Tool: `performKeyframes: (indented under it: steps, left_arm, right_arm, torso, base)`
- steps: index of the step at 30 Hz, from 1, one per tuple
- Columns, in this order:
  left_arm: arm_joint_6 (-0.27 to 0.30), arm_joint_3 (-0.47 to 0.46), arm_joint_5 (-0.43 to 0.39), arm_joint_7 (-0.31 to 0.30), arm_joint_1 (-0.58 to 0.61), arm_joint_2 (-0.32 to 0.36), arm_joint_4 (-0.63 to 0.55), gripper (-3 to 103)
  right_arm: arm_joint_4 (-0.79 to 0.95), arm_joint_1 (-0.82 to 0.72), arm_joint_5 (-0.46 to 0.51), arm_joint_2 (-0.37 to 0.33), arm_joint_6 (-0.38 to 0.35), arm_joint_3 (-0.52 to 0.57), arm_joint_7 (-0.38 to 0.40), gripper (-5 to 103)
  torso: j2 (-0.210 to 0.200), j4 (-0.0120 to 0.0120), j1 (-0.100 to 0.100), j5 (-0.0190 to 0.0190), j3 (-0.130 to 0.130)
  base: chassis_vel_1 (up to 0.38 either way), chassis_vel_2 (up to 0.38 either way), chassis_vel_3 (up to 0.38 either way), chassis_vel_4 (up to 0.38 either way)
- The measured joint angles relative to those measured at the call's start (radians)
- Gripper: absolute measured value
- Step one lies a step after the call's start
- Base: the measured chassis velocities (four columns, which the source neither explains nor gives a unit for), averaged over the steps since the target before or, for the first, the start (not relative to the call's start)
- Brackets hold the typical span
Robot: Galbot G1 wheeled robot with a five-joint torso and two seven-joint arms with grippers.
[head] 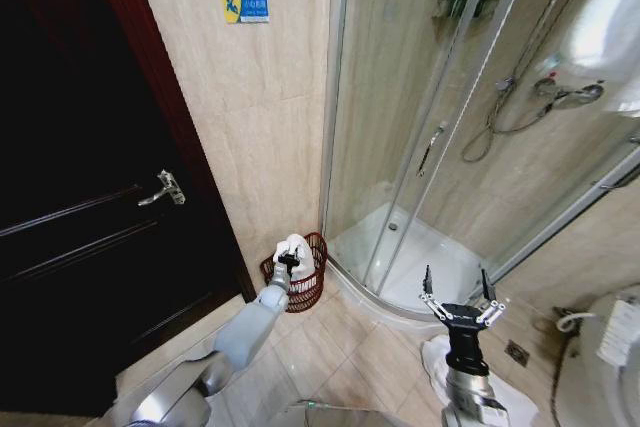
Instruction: Discard the used towel into the hamper.
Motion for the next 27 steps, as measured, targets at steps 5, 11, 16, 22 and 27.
performKeyframes:
  steps: [5,11,16,22,27]
  left_arm:
    - [-0.014,0.015,0.023,0.031,-0.038,-0.027,0.087,9]
    - [-0.058,0.015,0.086,0.067,-0.105,-0.08,0.263,9]
    - [-0.064,0.016,0.094,0.082,-0.142,-0.102,0.33,9]
    - [-0.048,-0.006,0.115,0.044,-0.182,-0.154,0.408,9]
    - [-0.039,-0.009,0.213,0.017,-0.203,-0.161,0.435,9]
  right_arm:
    - [0.0,0.002,0.0,0.0,0.0,-0.002,0.0,100]
    - [0.003,0.005,0.0,0.0,0.0,-0.003,-0.002,100]
    - [0.005,0.008,0.0,0.0,0.0,-0.003,-0.004,100]
    - [0.005,0.009,0.005,0.0,0.0,-0.002,-0.005,100]
    - [0.005,0.008,0.011,0.0,0.0,-0.002,-0.009,100]
  torso:
    - [0.0,0.0,0.0,0.0001,0.0]
    - [0.0,0.0001,0.0,-0.0001,0.0]
    - [0.0,0.0001,0.0,0.0001,0.0]
    - [0.0,-0.0004,0.0,-0.0002,0.0]
    - [0.0,0.0,0.0,-0.0001,0.0]
  base:
    - [0.0,0.0,0.0,0.0]
    - [0.0,0.0,0.0,0.0]
    - [0.0,0.0,0.0,0.0]
    - [0.0,0.0,0.0,0.0]
    - [0.0,0.0,0.0,0.0]
